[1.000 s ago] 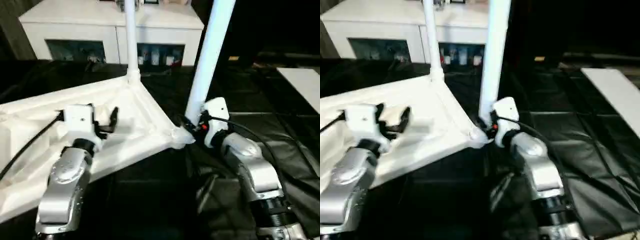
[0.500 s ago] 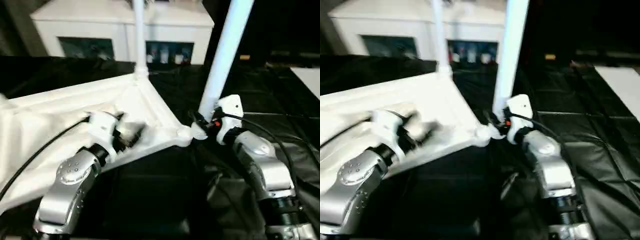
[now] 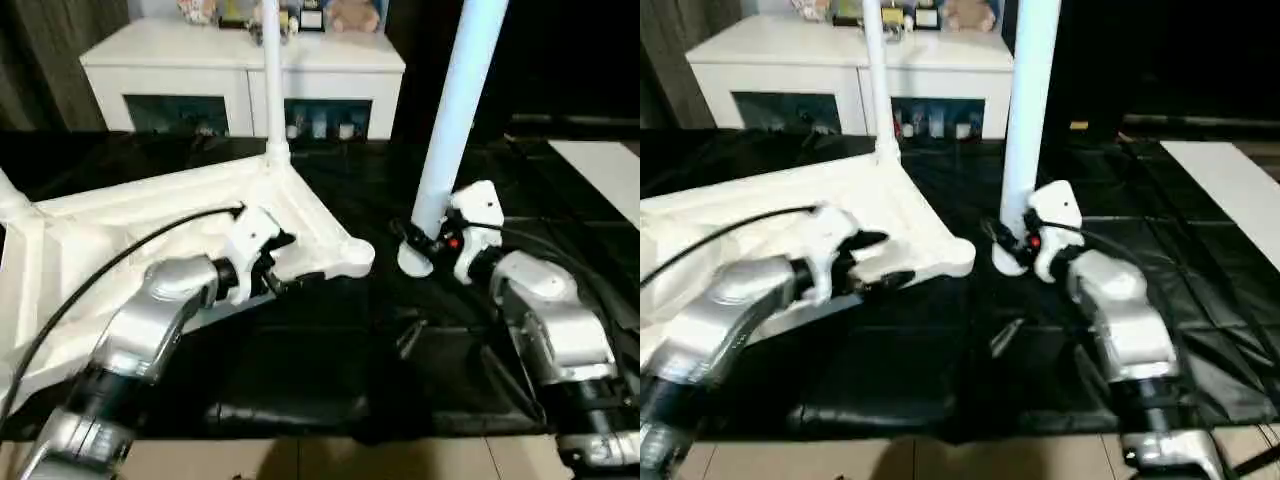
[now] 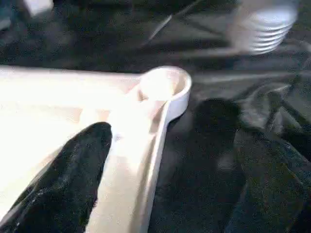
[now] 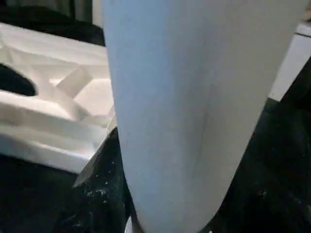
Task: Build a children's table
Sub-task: Rotate leg to tighten
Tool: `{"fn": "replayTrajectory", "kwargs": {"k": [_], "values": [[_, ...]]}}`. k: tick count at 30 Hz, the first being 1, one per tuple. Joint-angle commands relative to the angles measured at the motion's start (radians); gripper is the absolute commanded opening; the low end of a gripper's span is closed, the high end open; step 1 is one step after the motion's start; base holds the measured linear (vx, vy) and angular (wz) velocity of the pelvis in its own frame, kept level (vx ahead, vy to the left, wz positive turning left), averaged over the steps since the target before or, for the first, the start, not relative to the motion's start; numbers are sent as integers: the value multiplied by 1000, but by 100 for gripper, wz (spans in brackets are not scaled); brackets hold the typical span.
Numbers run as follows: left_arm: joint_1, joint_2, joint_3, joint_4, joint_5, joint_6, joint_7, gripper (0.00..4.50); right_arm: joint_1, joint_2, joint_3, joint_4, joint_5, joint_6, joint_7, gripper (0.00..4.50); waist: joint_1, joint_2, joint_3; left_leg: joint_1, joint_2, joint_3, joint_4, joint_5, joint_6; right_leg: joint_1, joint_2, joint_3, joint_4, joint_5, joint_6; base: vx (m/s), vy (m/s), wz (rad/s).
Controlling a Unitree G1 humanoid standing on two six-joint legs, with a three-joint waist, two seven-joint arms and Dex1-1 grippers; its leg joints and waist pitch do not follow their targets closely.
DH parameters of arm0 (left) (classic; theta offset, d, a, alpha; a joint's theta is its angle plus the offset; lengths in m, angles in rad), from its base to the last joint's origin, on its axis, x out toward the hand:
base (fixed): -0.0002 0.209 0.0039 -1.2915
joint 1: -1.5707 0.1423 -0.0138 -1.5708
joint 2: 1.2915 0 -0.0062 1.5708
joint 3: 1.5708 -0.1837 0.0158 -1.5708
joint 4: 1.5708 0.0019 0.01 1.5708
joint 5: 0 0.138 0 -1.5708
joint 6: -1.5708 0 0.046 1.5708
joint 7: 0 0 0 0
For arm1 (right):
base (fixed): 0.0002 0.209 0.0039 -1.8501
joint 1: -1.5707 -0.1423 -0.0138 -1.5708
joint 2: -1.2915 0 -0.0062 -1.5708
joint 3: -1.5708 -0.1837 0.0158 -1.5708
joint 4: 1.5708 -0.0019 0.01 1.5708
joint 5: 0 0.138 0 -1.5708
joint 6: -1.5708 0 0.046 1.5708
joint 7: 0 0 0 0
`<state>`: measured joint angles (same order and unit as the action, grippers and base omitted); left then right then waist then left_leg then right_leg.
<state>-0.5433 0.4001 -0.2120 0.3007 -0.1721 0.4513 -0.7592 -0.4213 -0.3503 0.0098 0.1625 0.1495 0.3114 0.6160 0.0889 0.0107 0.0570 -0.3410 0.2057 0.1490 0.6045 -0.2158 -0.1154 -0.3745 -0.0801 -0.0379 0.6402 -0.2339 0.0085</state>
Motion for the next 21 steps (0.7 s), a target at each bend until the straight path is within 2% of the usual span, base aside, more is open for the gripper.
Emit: {"fn": "replayTrajectory", "kwargs": {"k": [1,3,5,7,8,9,10,11,12,13,15,16,18,19,20,21], "values": [[-46,-13,15,67,-1,30,4,448,-10,-13,4,0,3,-13,9,184,4,12,-59,7,-6,5,-80,-261,-19,27,-41,22,-112,-397,-117,0,0,0],[-69,-18,18,109,-6,34,-2,448,-8,-14,5,-1,5,-14,10,184,5,7,-59,4,-5,6,-80,-250,-13,28,-41,21,-111,-379,-131,0,0,0],[-82,-17,9,141,0,28,-20,448,-3,-14,6,-5,7,-12,12,184,5,7,-64,2,-4,7,-79,-233,-7,28,-42,20,-112,-381,-134,0,0,0],[-91,-20,2,167,-2,23,-47,448,5,-17,10,-9,4,-12,15,184,6,10,-69,-4,-2,8,-76,-197,-4,27,-40,21,-106,-319,-149,0,0,0],[-107,-23,-8,201,5,4,-71,448,11,-20,14,-11,3,-13,21,184,8,10,-70,-4,-3,9,-77,-207,1,23,-39,20,-105,-299,-161,0,0,0],[-118,-25,-15,225,13,-15,-82,448,13,-21,16,-11,1,-13,25,184,8,17,-68,-2,-2,9,-79,-239,1,20,-38,19,-108,-321,-165,0,0,0],[-133,-28,-20,253,20,-24,-96,448,13,-24,19,-10,-2,-14,29,184,2,14,-67,-8,-5,7,-81,-264,-5,24,-37,18,-108,-328,-162,0,0,0],[-143,-29,-27,272,27,-32,-107,448,12,-25,20,-9,-4,-15,32,184,6,15,-71,-7,-2,5,-81,-259,-7,26,-40,19,-105,-309,-166,0,0,0],[-160,-31,-41,308,50,-78,-111,448,10,-26,17,-8,-2,-14,31,184,7,15,-73,-8,0,4,-80,-239,-5,25,-40,21,-101,-258,-177,0,0,0],[-171,-32,-52,330,64,-108,-117,448,7,-26,14,-7,0,-13,30,184,7,24,-75,-12,-1,4,-79,-210,-4,28,-39,22,-96,-199,-190,0,0,0],[-179,-31,-76,340,83,-161,-139,448,6,-27,13,-6,1,-12,29,184,5,20,-79,-18,1,4,-77,-168,0,35,-39,22,-87,-112,-209,51,17,-3],[-180,-30,-83,339,88,-172,-145,448,6,-28,12,-6,1,-12,29,184,6,19,-81,-20,1,4,-74,-133,5,36,-38,22,-80,-48,-225,57,24,-3],[-188,-39,-89,351,98,-165,-145,448,13,-26,11,-16,4,-4,27,184,5,20,-83,-22,-1,7,-71,-120,14,37,-36,22,-73,23,-247,58,28,-3],[-192,-41,-90,359,105,-169,-141,421,16,-26,11,-19,5,-3,27,184,5,22,-87,-22,-2,8,-69,-103,25,38,-35,22,-70,62,-256,0,0,0],[-194,-43,-92,366,108,-165,-144,414,18,-25,12,-22,5,-2,27,184,6,28,-93,-24,-2,6,-64,-67,33,42,-36,22,-63,126,-267,0,0,0],[-195,-45,-93,371,109,-162,-146,414,20,-25,12,-25,5,-2,27,184,4,26,-93,-26,-3,8,-63,-53,40,41,-34,22,-62,154,-271,0,0,0]]}}
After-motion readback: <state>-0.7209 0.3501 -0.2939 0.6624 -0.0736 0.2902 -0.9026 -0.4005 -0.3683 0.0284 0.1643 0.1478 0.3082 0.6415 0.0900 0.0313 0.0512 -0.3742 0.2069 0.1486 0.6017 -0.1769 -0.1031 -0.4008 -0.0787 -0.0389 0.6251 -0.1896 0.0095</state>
